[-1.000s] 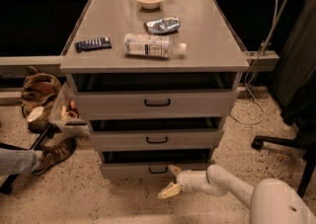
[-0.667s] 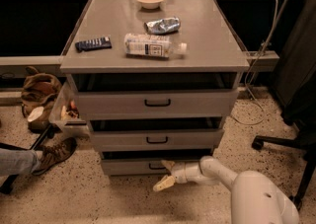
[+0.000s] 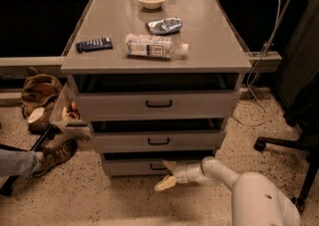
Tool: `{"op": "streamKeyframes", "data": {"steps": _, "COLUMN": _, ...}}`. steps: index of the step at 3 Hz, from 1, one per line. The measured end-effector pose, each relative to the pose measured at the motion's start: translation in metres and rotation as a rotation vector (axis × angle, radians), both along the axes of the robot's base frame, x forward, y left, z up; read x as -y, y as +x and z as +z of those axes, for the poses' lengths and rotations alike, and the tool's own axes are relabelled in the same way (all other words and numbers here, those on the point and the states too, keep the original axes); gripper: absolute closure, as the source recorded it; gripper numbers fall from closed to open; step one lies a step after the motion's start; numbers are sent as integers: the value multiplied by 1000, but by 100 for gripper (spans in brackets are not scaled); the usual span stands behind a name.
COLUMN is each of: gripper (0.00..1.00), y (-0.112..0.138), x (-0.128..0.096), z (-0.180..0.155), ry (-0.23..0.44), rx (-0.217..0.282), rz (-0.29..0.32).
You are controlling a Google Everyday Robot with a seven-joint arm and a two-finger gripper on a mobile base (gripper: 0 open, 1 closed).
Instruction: Close bottom drawer
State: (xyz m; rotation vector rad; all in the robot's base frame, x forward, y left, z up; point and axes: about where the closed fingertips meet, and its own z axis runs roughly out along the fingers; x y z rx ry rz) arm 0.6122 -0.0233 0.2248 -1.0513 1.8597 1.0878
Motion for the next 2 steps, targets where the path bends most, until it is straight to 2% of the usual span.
{"op": "streamKeyframes", "data": {"steps": 1, "gripper": 0, "y": 14, "x": -8, "z": -3, "ry": 9, "rx": -6, "rz": -8}}
{"op": "streamKeyframes", "data": {"steps": 2, "gripper": 0, "y": 13, "x": -8, "z": -3, "ry": 9, "rx": -6, "rz": -8}}
